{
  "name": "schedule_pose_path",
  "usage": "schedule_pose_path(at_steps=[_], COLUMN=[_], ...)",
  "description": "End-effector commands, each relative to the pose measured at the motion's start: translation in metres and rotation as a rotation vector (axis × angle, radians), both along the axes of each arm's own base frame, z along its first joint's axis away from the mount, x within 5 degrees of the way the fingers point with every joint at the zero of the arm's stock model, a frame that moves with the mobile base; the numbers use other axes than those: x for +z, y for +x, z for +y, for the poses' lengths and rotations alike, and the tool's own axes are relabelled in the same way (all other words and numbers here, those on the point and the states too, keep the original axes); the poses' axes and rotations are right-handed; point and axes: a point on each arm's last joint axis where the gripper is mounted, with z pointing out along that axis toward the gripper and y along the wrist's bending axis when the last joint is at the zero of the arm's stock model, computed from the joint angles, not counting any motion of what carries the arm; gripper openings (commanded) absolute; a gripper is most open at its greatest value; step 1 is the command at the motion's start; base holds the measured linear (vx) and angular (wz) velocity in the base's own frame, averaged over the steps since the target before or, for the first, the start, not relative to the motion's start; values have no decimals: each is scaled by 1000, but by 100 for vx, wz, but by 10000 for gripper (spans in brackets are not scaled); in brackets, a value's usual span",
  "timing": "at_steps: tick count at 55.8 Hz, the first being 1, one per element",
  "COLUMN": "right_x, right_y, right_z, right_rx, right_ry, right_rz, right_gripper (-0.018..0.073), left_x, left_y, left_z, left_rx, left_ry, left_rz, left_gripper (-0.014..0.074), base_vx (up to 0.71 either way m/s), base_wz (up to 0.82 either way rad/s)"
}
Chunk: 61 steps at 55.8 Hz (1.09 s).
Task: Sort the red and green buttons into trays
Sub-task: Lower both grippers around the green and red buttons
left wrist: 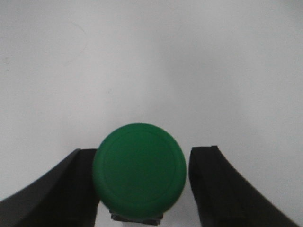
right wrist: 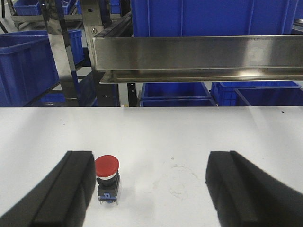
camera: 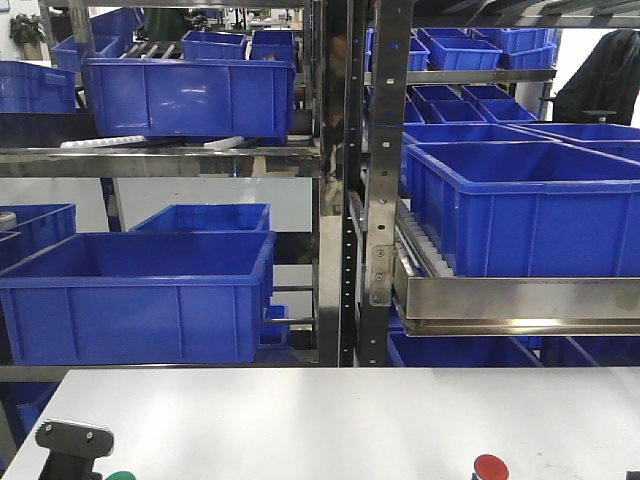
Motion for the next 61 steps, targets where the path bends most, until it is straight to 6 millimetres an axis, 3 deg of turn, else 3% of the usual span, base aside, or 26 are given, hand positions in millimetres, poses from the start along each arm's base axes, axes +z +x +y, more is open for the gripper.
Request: schedule_pose_path(at_steps=[1, 22, 38, 61], right_x=[17, 17, 17, 5], right_y=[4, 4, 4, 13], right_z=[0, 0, 0, 0], right_rx=[3, 3, 3, 4], right_ry=[1, 1, 1, -8], right_rz=[-111, -111, -111, -13], right_gripper=[554, 554, 554, 554], left_x=[21, 9, 11, -4], left_y=[9, 14, 16, 16], left_z=[-5, 2, 1, 1], left_rx=[-3, 43, 42, 42], left_ry=[-42, -50, -61, -52], left_rz=[-124, -128, -172, -137], left_gripper=[525, 525, 520, 363], base_vx=[0, 0, 0, 0], base_wz=[0, 0, 0, 0])
